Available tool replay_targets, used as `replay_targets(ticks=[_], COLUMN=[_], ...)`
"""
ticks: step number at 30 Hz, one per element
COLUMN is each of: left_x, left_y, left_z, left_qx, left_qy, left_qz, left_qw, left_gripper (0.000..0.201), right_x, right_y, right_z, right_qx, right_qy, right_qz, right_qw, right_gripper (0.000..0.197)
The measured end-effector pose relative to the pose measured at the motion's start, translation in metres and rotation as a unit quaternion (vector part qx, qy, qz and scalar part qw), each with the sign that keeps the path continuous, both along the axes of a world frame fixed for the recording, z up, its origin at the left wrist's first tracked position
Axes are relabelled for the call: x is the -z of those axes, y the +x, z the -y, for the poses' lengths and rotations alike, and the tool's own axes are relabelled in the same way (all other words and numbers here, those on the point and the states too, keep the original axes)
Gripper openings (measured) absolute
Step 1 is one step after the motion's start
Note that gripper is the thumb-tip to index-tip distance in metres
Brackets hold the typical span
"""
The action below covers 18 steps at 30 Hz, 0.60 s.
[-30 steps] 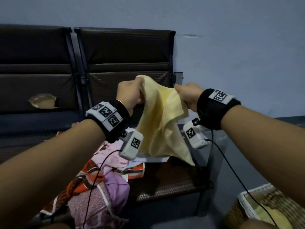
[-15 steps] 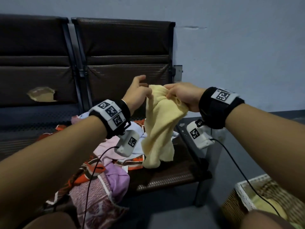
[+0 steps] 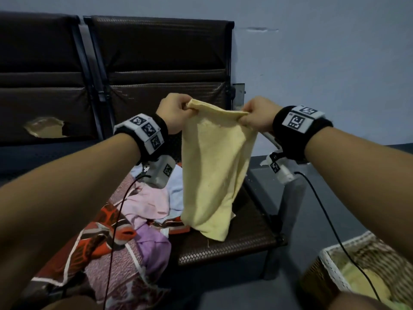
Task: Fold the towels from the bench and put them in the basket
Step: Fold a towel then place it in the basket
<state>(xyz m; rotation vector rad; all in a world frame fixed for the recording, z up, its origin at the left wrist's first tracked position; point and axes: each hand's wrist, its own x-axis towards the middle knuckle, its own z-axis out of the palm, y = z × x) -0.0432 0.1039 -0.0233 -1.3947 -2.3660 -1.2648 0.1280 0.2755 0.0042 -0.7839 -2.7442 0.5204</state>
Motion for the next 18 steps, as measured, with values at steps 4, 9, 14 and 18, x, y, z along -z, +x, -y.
replay_targets(ticks=[4, 9, 14, 18], left_x=[-0.013, -0.023, 0.034, 0.1], left_y=[-0.014, -0.024, -0.016, 0.01], left_z=[-0.022, -0.024, 0.009, 0.046], left_qx=[-0.081, -0.082, 0.005, 0.095], left_qy=[0.062, 0.182, 0.118, -0.096], left_qz=[0.008, 0.047, 0.09, 0.161], left_qw=[0.995, 0.979, 0.989, 0.978], left_gripper=[0.02, 0.011, 0.03, 0.029], right_x=[0.007, 0.016, 0.052, 0.101], right_y=[-0.024, -0.036, -0.006, 0.027], right_z=[-0.009, -0.012, -0.007, 0.014], right_qx=[0.043, 0.015, -0.066, -0.16], right_qy=[0.037, 0.029, -0.01, -0.013], right_qz=[-0.17, -0.288, -0.17, 0.07], right_qw=[0.984, 0.957, 0.983, 0.985], right_gripper=[0.031, 0.025, 0.026, 0.023])
